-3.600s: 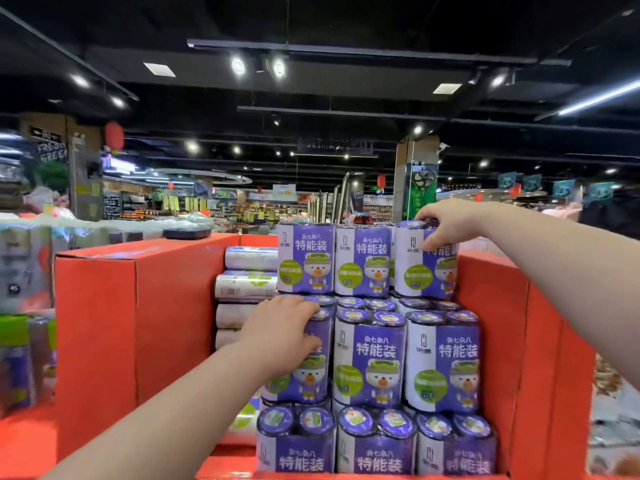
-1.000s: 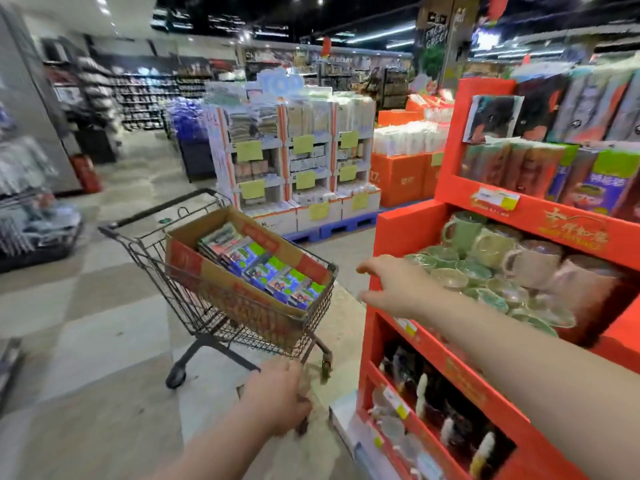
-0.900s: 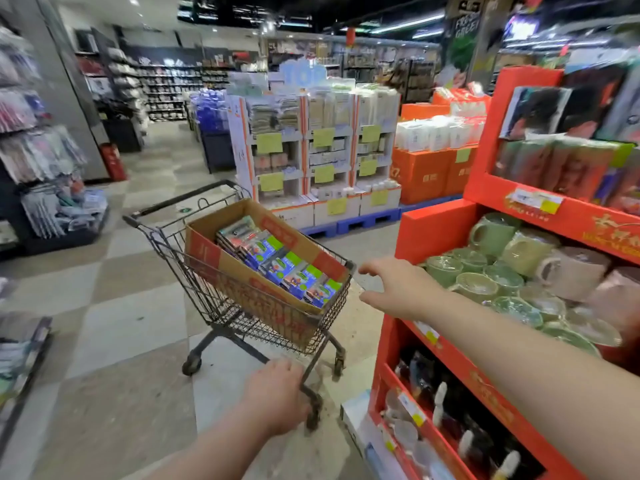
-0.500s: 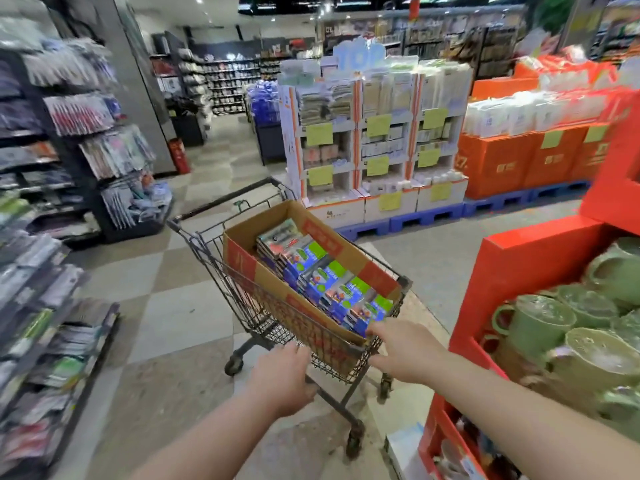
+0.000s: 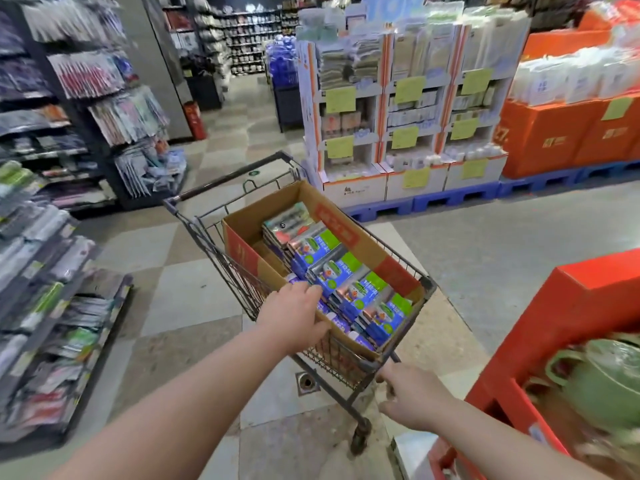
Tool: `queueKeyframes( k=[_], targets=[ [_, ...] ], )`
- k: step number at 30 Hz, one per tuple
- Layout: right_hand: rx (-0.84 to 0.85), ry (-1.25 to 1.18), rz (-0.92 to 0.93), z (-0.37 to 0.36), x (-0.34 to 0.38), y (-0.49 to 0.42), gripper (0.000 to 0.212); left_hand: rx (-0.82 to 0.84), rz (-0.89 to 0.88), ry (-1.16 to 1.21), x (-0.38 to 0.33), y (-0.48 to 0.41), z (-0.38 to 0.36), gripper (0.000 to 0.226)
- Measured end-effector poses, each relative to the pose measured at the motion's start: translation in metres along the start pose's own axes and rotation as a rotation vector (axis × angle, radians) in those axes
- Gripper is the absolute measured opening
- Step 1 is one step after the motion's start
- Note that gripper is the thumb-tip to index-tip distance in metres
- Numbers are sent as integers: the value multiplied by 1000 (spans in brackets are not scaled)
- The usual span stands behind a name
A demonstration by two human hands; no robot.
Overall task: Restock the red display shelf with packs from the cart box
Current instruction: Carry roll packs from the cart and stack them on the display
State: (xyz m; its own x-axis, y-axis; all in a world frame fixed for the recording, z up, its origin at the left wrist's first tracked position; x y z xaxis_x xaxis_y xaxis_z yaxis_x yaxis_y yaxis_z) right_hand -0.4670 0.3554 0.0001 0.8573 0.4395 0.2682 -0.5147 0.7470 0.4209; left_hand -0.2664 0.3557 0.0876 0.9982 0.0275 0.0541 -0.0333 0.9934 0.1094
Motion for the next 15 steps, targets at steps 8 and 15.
queueKeyframes(
  k=[8, 15],
  targets=[
    [-22, -73, -114, 8, -1, -56, 35, 42, -94, 8, 38, -64, -25, 49],
    [-97, -161, -285, 38, 10, -129, 44, 152, -214, -34, 98, -125, -57, 54]
  ],
)
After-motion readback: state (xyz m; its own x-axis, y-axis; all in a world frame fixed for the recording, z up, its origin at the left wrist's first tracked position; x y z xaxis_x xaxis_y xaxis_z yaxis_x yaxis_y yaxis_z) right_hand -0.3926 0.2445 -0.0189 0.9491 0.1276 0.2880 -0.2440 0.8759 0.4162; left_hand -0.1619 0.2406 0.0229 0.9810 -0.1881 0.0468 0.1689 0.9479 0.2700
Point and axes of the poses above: each hand's wrist, its own y-axis away from the middle knuckle, its own z-axis out of the back of the hand, x = y × z, the point moved 2 cm from there along -y, towards the middle knuckle, and after that the axes turned 3 degrees about -y, right-handed, at the moved point
